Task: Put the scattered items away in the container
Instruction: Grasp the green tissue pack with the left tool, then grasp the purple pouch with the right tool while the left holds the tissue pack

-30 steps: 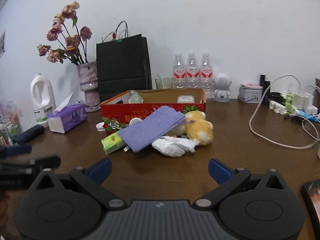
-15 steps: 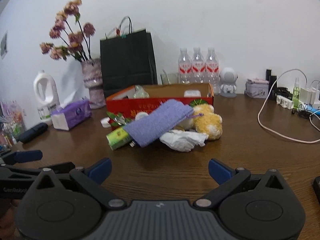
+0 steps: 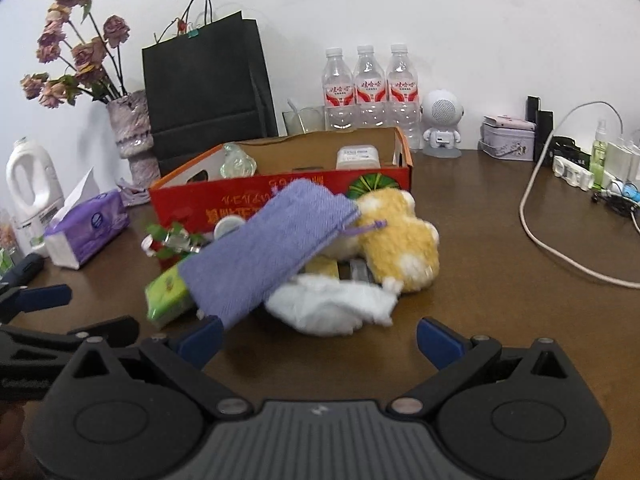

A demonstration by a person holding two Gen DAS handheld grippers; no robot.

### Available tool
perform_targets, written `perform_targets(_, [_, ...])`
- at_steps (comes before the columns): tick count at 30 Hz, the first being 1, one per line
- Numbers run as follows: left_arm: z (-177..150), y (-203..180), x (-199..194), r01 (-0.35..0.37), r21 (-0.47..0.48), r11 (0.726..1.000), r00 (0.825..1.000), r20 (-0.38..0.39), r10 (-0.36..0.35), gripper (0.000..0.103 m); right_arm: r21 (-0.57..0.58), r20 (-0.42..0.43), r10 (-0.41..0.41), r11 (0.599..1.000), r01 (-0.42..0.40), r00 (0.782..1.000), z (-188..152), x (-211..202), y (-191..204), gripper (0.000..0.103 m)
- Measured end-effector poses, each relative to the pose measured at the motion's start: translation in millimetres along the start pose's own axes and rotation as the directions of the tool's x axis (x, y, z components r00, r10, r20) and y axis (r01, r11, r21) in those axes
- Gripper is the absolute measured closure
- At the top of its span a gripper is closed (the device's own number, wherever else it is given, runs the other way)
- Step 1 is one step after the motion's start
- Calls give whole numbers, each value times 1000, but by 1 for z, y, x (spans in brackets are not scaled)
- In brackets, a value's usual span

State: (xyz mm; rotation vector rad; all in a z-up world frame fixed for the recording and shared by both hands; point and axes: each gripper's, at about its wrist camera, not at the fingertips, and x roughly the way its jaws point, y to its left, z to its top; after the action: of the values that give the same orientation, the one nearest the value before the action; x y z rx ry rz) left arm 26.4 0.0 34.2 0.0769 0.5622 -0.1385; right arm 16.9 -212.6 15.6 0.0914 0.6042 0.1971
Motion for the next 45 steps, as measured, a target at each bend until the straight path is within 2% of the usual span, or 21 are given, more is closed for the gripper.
perform_targets(4, [10, 12, 29, 86, -60, 994, 996, -31, -88, 2, -22, 12, 27, 999, -27, 1000, 10, 12, 4, 8])
perform_targets(7, [17, 19, 47, 146, -80, 986, 986, -69, -151, 10, -10, 22, 43, 999, -43, 999, 19, 17, 5, 14])
perform_targets(9, [16, 22, 56, 178, -105, 978, 977, -103, -189, 34, 8, 7, 57, 998, -57, 998, 29, 27, 4, 14])
perform_targets(11, [13, 25, 58, 198, -133, 971, 970, -116, -214, 48, 15, -26, 57, 998, -57, 998, 38, 45, 4, 14])
perform_targets(12, [12, 24, 57, 198, -127, 972, 970, -120, -214, 50, 26, -53, 58, 998, -56, 997, 42, 56, 2, 18])
perform_targets(14, [11, 23, 53, 197, -118, 973, 970, -121, -211, 52, 60, -80, 70, 996, -66, 994, 46, 71, 0, 44])
perform_targets(15, [10, 24, 50, 195, -122, 973, 971, -119, -209, 53, 65, -80, 88, 994, -83, 993, 47, 75, 1, 70])
perform_targets(16, [9, 24, 47, 187, -124, 974, 972, -117, -202, 53, 68, -74, 100, 993, -95, 992, 48, 77, 2, 87])
perform_targets(20, [3, 25, 17, 138, -127, 982, 987, -67, -147, 55, -3, -11, 110, 994, -110, 994, 50, 54, 20, 95])
perform_targets(22, [-6, 28, -7, 115, -140, 983, 991, -51, -123, 55, -28, 20, 165, 986, -165, 986, 52, 29, 26, 98])
perform_targets(25, [-27, 29, -39, 73, -157, 985, 994, -67, -85, 55, -36, 6, 347, 937, -346, 938, 52, -16, 26, 100])
perform_targets(28, [-53, 19, -68, -9, -103, 995, 994, -110, -3, 54, -63, -106, 500, 859, -508, 859, 38, -51, 26, 100])
perform_targets(30, [-67, 13, -83, -43, -82, 996, 990, -137, 31, 53, -101, -207, 514, 835, -540, 833, 19, -62, 27, 99])
perform_targets(31, [-71, 11, -88, -55, -94, 994, 988, -147, 40, 51, -130, -234, 488, 841, -525, 841, 10, -65, 28, 97])
perform_targets(32, [-75, 11, -94, -62, -118, 991, 987, -155, 43, 48, -159, -250, 427, 867, -472, 869, 0, -65, 26, 91])
perform_targets(34, [-77, 11, -103, -33, -137, 990, 989, -144, 13, 34, -201, -231, 246, 935, -294, 941, -12, -62, 24, 55])
perform_targets(35, [-75, 10, -107, -21, -130, 991, 993, -122, 5, 22, -212, -208, 161, 956, -205, 965, -15, -62, 24, 52])
perform_targets(36, [-72, 10, -109, -19, -119, 993, 995, -101, 7, 19, -199, -183, 125, 967, -161, 975, -16, -64, 23, 51])
perform_targets(39, [-62, 12, -104, -5, -90, 996, 997, -75, -2, 18, -111, -143, 200, 970, -217, 969, -18, -78, 27, 36])
perform_targets(42, [-60, 16, -83, -52, -108, 993, 992, -118, 39, 20, -173, -143, 200, 959, -223, 969, -28, -85, 48, 20])
perform_targets(45, [-63, 21, -69, -35, -131, 991, 987, -160, 14, 44, -236, -129, 149, 956, -176, 980, -41, -77, 69, 19])
